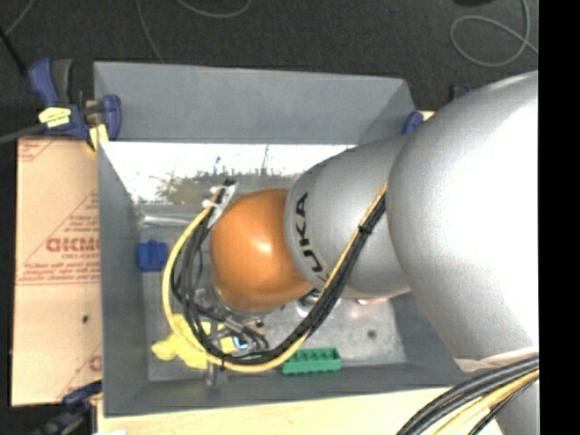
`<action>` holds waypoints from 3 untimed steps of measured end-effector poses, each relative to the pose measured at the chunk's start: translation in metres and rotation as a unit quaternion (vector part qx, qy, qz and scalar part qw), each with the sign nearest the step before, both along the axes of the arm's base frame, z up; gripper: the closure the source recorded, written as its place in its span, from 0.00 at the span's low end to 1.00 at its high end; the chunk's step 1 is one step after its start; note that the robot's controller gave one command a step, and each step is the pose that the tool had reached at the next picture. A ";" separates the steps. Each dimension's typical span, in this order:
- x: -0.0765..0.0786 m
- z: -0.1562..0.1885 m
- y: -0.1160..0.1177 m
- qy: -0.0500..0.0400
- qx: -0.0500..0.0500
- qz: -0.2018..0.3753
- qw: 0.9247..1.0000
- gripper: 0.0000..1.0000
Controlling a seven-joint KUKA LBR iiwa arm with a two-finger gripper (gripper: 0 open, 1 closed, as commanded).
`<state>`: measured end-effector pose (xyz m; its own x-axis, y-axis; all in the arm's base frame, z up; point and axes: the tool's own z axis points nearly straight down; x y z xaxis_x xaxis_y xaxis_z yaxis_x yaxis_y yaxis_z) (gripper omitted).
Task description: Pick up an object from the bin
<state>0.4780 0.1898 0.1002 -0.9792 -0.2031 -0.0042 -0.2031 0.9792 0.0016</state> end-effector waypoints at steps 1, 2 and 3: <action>0.004 -0.025 -0.001 -0.001 0.000 -0.095 0.995 0.00; 0.007 -0.029 0.002 -0.011 0.003 0.055 0.998 1.00; 0.007 -0.028 0.002 -0.012 0.003 0.076 0.997 1.00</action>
Offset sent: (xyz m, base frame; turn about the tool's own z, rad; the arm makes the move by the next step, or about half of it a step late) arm -0.0001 0.0003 -0.0302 -0.1827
